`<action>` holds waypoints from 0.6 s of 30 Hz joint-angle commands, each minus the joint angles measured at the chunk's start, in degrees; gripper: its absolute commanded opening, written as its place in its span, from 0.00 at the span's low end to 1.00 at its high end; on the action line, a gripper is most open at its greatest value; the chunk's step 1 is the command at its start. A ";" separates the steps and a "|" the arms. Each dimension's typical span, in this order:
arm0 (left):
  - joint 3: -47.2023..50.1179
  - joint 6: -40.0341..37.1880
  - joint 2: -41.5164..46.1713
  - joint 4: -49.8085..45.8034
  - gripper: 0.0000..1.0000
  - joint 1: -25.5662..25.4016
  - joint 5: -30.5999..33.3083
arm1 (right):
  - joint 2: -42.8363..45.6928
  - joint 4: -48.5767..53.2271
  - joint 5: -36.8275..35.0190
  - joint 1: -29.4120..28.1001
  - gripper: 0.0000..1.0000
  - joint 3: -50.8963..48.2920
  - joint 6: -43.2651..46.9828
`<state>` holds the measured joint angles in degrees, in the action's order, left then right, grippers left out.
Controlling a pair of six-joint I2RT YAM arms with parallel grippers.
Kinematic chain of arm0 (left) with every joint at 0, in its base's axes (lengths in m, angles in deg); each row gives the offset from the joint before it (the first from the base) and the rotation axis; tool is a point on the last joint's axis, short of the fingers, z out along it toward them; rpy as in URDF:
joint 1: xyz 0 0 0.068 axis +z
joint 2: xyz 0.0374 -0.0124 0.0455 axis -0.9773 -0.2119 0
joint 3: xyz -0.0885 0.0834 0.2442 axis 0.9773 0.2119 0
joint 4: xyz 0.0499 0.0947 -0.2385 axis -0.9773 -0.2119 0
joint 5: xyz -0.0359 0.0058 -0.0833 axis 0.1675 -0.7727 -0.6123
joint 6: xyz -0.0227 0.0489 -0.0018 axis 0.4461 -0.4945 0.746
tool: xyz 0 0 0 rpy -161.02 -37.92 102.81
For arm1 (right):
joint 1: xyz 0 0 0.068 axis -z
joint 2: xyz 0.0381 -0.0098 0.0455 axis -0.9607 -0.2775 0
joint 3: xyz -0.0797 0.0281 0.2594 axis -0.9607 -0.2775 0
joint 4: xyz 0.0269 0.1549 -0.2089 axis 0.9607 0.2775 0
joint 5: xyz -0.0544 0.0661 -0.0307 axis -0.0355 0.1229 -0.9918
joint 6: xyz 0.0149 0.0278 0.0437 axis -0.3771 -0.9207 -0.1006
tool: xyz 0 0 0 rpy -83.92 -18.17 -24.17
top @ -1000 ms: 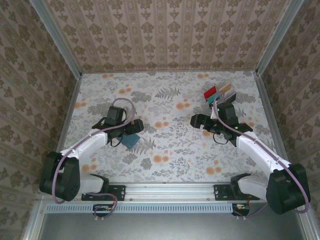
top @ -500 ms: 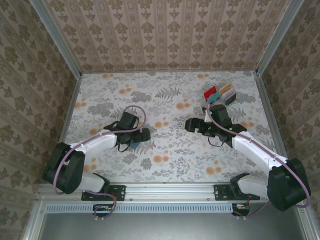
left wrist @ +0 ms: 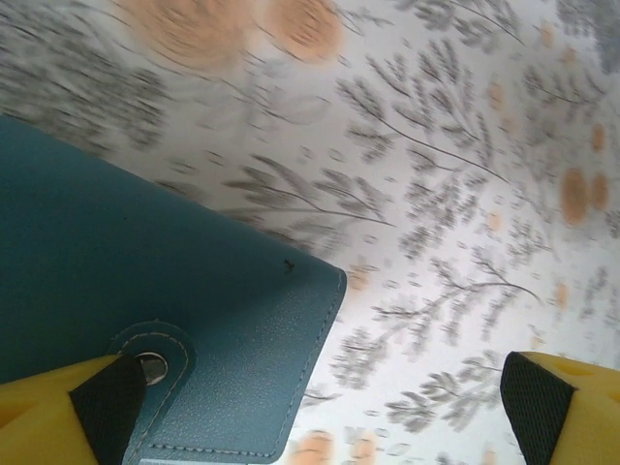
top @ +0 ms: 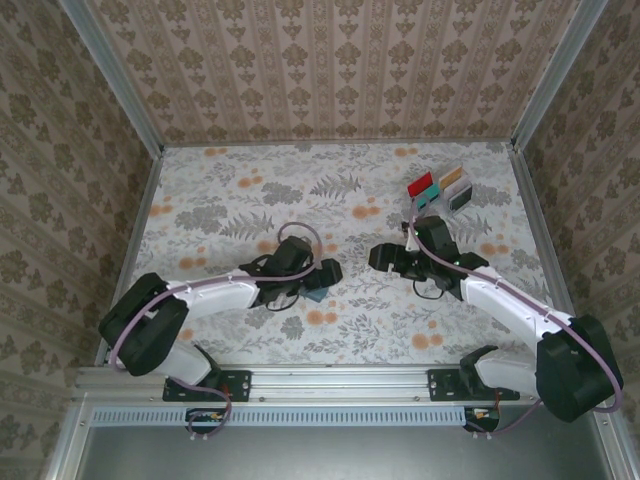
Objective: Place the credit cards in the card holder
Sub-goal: Move the card holder to the center of the table, then rotate the card holder at the center of the table.
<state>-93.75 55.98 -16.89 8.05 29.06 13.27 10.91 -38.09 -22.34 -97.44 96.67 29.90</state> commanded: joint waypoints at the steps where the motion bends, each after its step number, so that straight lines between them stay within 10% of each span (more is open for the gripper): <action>1: -1.90 5.51 1.39 -1.11 0.98 -1.88 2.12 | 0.26 -1.78 -0.98 -1.30 0.75 -1.00 -2.15; 7: 1.79 6.02 14.77 -11.02 1.00 -0.14 11.77 | -0.99 -4.72 0.42 -5.20 0.55 -1.33 -4.24; 18: 13.18 3.75 39.26 -19.83 1.00 12.87 7.82 | -20.25 -7.86 -0.24 -23.20 0.38 11.34 -6.24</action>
<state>-81.86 60.77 19.26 -7.60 39.75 22.56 -4.85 -44.25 -22.12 -117.06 103.44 24.79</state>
